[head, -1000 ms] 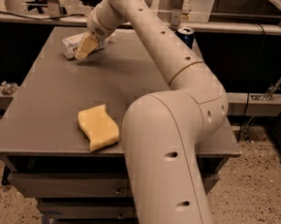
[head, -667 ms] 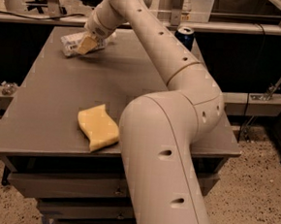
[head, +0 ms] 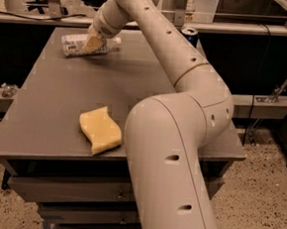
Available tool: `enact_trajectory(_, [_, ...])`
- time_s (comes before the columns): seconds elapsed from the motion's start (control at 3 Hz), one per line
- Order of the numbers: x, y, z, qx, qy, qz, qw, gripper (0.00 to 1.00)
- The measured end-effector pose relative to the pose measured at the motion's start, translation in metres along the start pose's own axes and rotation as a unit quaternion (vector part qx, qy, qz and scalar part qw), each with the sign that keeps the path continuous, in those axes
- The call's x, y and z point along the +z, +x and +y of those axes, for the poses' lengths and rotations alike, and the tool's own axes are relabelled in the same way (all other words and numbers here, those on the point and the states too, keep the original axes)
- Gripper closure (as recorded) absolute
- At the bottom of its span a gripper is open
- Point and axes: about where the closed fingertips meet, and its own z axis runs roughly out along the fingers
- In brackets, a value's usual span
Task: Move blue plastic bottle near sponge
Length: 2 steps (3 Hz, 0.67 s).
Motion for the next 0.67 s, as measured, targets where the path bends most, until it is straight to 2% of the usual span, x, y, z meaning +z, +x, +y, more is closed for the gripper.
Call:
enact_trajectory(0.33, [-0.020,0.002,0.003,-0.008,-0.006,0.005,0.9999,1.00])
enact_trajectory(0.67, [-0.048,0.003,0.015,-0.024,-0.022,0.014,0.9994,1.00])
